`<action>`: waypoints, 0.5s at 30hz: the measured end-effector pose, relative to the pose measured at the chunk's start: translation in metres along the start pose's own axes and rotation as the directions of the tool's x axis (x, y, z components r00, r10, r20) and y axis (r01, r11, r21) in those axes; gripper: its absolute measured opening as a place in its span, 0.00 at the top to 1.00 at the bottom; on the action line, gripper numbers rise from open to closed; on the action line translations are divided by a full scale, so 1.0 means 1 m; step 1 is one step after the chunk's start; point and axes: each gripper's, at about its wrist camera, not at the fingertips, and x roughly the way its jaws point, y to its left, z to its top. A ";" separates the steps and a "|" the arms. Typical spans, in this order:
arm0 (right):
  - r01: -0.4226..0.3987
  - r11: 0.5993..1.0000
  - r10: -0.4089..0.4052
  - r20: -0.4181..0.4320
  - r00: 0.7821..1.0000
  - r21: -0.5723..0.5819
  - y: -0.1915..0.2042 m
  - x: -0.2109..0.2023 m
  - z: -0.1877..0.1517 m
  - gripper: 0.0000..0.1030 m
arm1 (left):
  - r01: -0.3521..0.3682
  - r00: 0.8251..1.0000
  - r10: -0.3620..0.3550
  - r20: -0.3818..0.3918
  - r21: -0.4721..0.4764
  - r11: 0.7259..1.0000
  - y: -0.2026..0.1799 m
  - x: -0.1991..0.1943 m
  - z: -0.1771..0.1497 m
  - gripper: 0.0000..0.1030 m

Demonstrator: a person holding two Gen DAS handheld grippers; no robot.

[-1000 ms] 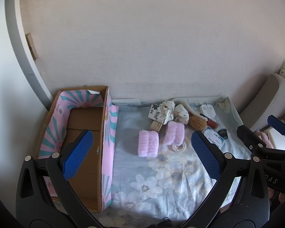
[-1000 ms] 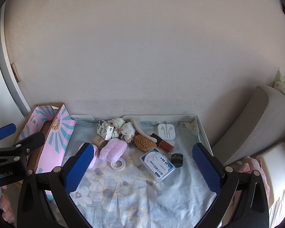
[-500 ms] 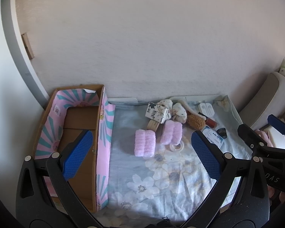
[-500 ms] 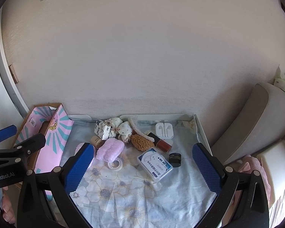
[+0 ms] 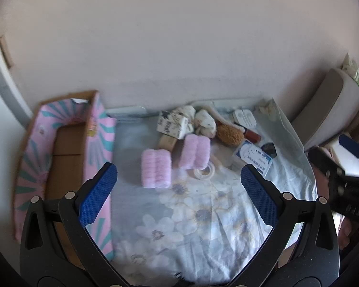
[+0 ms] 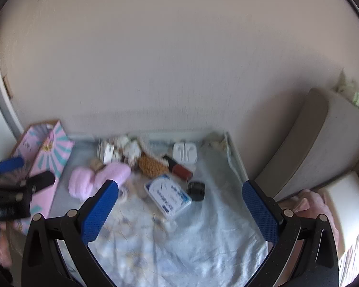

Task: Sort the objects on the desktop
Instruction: 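Grasp the pink fuzzy hair tie with left tool while right tool grasps the white floss box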

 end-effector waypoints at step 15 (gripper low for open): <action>-0.259 0.951 0.237 -0.139 0.961 -0.171 -0.017 0.113 -0.057 0.00 | -0.003 0.994 0.009 -0.113 0.053 0.999 -0.029 0.134 -0.008 0.11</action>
